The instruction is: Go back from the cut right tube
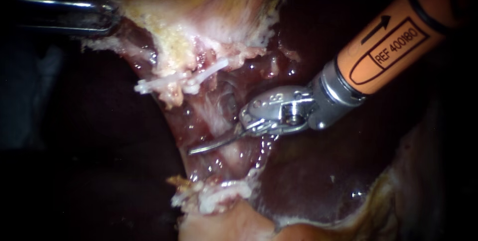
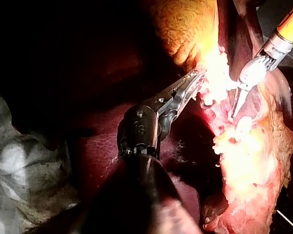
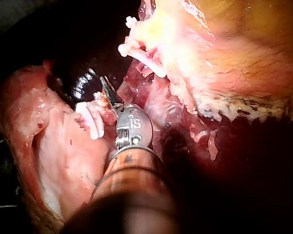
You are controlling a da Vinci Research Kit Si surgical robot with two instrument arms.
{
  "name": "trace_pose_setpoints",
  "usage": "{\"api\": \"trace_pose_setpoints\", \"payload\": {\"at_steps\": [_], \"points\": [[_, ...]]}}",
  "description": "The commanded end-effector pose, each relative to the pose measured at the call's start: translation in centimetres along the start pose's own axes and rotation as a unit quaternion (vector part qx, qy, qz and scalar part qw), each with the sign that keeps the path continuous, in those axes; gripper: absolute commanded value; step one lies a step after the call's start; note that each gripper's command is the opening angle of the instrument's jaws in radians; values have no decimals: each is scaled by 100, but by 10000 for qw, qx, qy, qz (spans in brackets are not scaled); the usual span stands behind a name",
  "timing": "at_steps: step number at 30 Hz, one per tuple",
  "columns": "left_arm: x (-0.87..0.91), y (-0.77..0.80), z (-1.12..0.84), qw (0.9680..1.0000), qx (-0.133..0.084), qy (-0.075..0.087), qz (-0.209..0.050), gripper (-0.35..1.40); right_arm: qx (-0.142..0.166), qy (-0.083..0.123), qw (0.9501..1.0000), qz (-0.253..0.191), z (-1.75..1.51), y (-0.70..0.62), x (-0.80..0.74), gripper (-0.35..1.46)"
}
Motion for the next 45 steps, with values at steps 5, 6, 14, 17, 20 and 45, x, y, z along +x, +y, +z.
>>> {"api": "trace_pose_setpoints", "payload": {"at_steps": [5, 6, 14, 17, 20, 45], "points": [[0, -1, 0, 10000, 13, 5, 0, -35, 8, 249, 9996, 98, 1, -1, 2, -21], [0, -1, 0, 10000, 13, 5, 0, -35, -68, 327, 9994, 95, 2, -1, 2, 22], [0, -1, -1, 10000, 8, 2, -1, -35, -750, 754, 9937, 352, 10, 2, 7, 143], [0, -1, -2, 10000, 21, 7, -2, -35, -920, 797, 9917, 411, 9, 1, 6, 143], [0, -1, -2, 10000, 20, 7, -2, -35, -1191, 776, 9891, 387, 1, -4, 4, 143], [0, -4, -3, 10000, 14, 4, 1, -35, -3104, -1233, 9425, -115, -130, -85, -15, 145]]}}
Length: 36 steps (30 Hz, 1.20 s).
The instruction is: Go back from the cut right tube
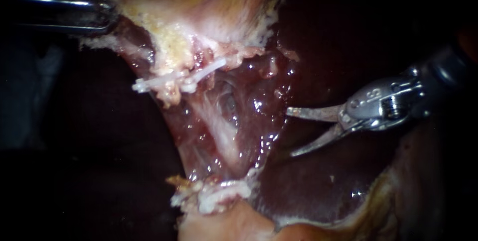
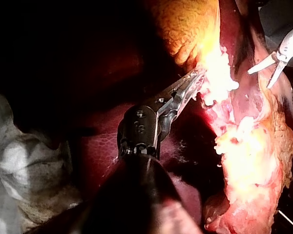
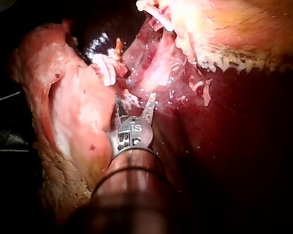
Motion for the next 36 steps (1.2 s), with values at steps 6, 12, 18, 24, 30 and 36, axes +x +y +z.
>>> {"api": "trace_pose_setpoints", "payload": {"at_steps": [6, 12, 18, 24, 30, 36], "points": [[-1, -4, 4, 10000, 6, 0, 4, -35, -4, -7, 10000, 11, -4, 1, -1, 145], [-9, -15, 16, 10000, 28, 14, 33, -35, -3, -7, 10000, 9, -4, 1, -1, 145], [-24, -28, 42, 9999, 106, 22, 88, -35, -1, -7, 10000, 8, -5, 2, -2, 145], [-45, -42, 67, 9998, 104, -98, 101, -35, 1, -6, 10000, 6, -6, 2, -3, 145], [-51, -45, 74, 9998, 106, -128, 119, -35, 3, -6, 10000, 5, -7, 2, -4, 145], [-51, -43, 76, 9998, 96, -132, 117, -35, 4, -6, 10000, 6, -8, 2, -3, 145]]}}
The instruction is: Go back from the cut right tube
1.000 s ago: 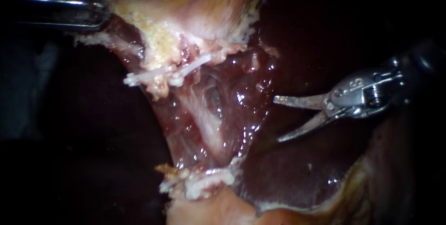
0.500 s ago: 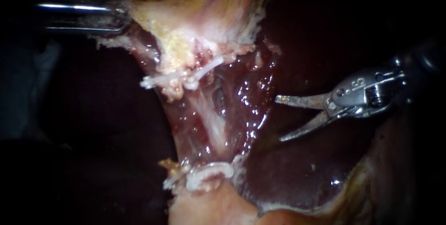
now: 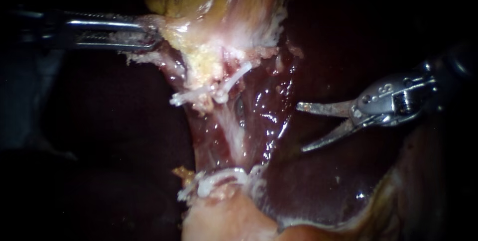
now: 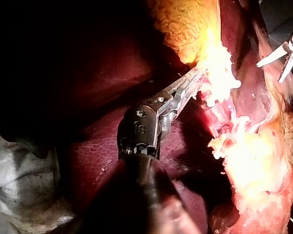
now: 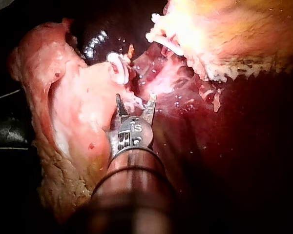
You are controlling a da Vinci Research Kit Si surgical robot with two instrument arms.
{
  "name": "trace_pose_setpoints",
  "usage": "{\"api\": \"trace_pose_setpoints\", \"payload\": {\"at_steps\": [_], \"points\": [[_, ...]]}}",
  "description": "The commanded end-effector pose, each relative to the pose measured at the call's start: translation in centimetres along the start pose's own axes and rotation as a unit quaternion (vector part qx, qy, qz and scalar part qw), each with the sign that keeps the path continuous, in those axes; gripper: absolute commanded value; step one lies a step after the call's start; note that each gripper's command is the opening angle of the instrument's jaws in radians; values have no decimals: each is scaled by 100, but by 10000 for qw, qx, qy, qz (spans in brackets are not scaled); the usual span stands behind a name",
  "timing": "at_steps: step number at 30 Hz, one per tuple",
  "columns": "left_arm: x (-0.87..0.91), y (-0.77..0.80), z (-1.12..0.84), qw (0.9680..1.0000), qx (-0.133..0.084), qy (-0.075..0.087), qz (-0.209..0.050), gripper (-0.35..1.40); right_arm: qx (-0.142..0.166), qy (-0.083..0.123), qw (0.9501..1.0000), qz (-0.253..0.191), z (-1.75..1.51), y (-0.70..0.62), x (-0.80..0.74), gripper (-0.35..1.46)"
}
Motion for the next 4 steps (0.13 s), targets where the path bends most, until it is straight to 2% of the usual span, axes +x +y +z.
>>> {"api": "trace_pose_setpoints", "payload": {"at_steps": [1, 4], "points": [[0, 0, 0, 10000, 6, -2, -1, -35, 0, -1, 10000, 2, -1, 0, 0, 145], [0, 1, -1, 10000, 2, -3, -2, -35, 13, 0, 10000, 4, 0, 0, 0, 145]]}}
